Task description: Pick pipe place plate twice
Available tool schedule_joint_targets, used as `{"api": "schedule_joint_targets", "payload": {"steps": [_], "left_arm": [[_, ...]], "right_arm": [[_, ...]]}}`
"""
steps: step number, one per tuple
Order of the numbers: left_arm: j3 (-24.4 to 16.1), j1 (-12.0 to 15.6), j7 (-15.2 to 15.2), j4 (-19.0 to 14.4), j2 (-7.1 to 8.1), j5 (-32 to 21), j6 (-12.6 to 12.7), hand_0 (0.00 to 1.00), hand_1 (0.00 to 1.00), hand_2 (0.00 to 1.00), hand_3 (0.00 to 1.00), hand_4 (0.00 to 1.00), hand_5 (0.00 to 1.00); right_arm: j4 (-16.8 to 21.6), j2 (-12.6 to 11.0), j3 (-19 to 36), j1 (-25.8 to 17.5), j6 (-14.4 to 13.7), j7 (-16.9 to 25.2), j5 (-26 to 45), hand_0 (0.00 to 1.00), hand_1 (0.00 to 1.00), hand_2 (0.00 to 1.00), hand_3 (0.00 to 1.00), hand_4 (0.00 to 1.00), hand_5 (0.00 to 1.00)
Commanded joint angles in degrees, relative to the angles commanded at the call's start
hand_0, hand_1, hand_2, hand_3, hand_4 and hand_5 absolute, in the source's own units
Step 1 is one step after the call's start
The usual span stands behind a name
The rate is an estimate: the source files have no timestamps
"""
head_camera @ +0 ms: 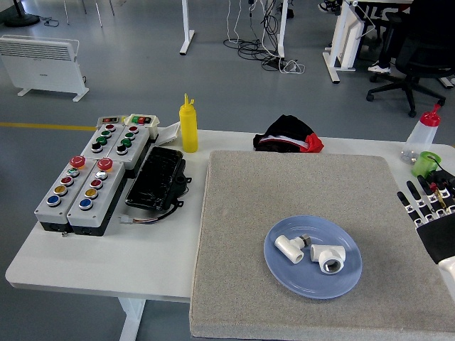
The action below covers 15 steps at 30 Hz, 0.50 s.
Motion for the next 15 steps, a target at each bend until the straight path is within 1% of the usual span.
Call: {"api": "schedule_joint_targets", "payload": {"steps": [4,5,10,11,15], "left_arm": [[0.05,-0.04,0.02,0.0,0.0,-0.05,0.0,0.601,0.644,0.671,0.69,0.502,0.998],[0.04,-0.04,0.03,-0.01,0.0,-0.03,0.0,0.6,0.644,0.67,0.689,0.499,0.998],[-0.07,0.13,0.51,-0.08,0.0,0.4,0.16,0.6,0.644,0.67,0.689,0.499,0.998],[-0.05,0.19,0.62,-0.08,0.0,0.48,0.21,0.601,0.641,0.669,0.687,0.498,0.998],[-0.08,0.41,1.25,-0.06,0.0,1.1,0.64,0.601,0.641,0.669,0.687,0.498,0.998]], "right_arm": [[0.02,0.0,0.1,0.03,0.07,0.02,-0.26,0.998,0.93,0.998,0.943,0.66,0.738],[0.02,-0.01,0.09,0.04,0.08,0.02,-0.29,0.998,0.93,0.998,0.963,0.753,0.722],[-0.05,-0.07,-0.19,-0.13,1.06,-0.54,-0.78,0.998,0.93,0.998,0.963,0.753,0.722],[-0.06,-0.11,-0.24,-0.2,1.24,-0.66,-0.81,0.998,0.935,0.998,0.986,0.838,0.693],[-0.08,-0.24,-0.38,-0.37,1.52,-1.02,-0.5,0.998,0.935,0.998,0.986,0.838,0.693]]}}
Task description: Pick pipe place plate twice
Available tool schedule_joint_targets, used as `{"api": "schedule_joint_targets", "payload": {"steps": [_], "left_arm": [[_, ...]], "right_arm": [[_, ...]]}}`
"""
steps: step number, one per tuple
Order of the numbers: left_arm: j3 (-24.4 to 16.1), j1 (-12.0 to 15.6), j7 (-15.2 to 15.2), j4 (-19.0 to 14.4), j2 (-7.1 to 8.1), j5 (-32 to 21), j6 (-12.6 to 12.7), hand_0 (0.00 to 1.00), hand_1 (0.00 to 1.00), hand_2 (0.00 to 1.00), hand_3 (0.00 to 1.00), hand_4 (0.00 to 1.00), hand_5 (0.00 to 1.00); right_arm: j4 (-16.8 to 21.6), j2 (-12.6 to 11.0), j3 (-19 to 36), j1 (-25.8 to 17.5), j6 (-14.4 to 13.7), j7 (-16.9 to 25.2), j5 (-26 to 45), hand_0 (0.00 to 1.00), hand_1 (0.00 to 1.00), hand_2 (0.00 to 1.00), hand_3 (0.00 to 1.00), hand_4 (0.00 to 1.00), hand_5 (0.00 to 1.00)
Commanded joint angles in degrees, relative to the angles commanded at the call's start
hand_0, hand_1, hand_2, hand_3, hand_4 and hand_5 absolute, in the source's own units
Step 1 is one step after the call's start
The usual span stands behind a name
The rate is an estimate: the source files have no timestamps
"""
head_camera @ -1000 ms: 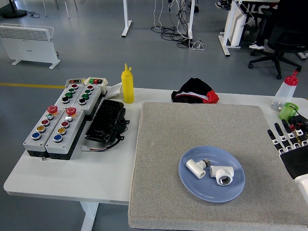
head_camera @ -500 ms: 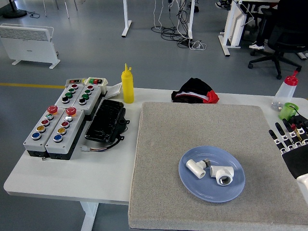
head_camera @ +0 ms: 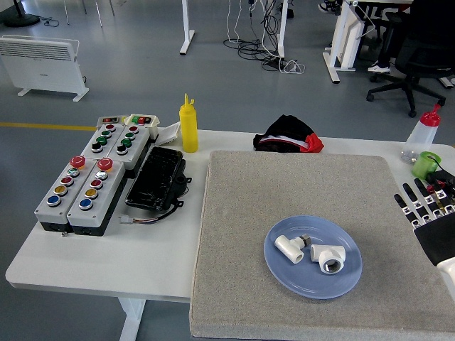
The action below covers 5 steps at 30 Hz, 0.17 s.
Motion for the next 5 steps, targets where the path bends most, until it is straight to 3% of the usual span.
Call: {"api": "schedule_joint_targets", "payload": {"steps": [5], "left_arm": [[-0.25,0.19,0.28,0.06,0.0,0.74,-0.07,0.6,0.639,0.666,0.679,0.496,0.998]], "right_arm": [[0.03,0.03,0.72,-0.27,0.14,-0.16,0.36,0.998,0.941,0.998,0.998,0.846,0.691]]}}
